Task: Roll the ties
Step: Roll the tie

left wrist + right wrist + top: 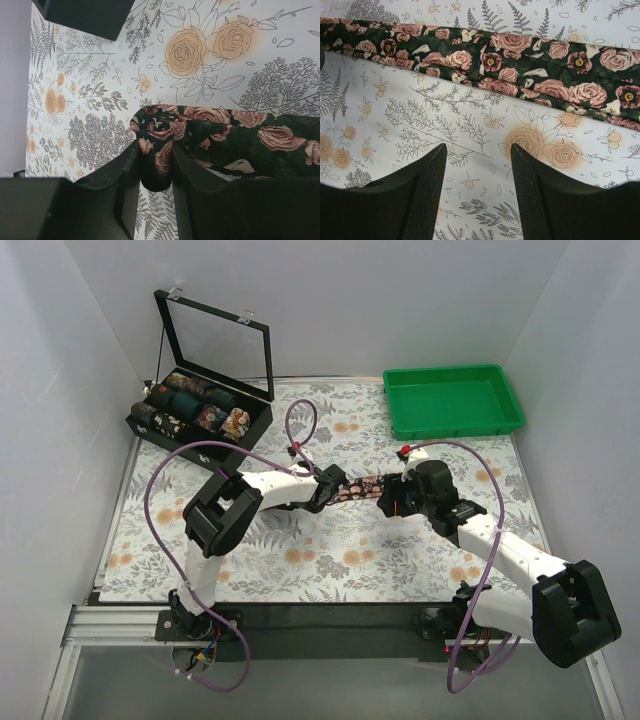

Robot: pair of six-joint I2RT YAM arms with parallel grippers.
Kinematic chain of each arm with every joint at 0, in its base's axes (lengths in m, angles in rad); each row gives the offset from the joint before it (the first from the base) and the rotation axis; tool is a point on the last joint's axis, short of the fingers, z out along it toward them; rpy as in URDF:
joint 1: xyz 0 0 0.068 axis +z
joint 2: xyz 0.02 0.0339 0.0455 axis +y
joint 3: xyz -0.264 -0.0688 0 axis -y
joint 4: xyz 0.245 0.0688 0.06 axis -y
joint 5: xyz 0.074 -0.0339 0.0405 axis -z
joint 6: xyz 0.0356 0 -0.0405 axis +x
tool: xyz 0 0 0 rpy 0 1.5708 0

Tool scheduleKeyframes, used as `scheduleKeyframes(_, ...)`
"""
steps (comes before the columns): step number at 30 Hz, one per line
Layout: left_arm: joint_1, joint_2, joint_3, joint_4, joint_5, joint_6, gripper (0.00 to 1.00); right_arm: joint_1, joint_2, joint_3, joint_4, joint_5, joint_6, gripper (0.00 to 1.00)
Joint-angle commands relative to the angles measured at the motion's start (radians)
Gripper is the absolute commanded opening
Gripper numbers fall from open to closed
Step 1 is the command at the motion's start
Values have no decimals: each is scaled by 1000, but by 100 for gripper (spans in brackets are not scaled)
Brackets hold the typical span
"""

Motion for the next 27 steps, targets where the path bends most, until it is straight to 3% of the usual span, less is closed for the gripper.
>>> scheduleKeyframes(1, -9, 15, 56, -32, -18, -18, 27, -3, -12, -10, 11, -13, 0, 52)
scheduleKeyframes(6, -9, 26, 79, -89, -82, -37, 23, -6, -1, -10, 11, -17, 3, 52)
scheduleKeyframes(20, -29, 118, 182, -125, -95, 14, 25, -18, -29, -24, 11, 10, 7, 53)
scheduleKeyframes(27, -44, 138, 197, -88, -66, 54, 30, -25, -91, -36, 11, 56, 12, 68)
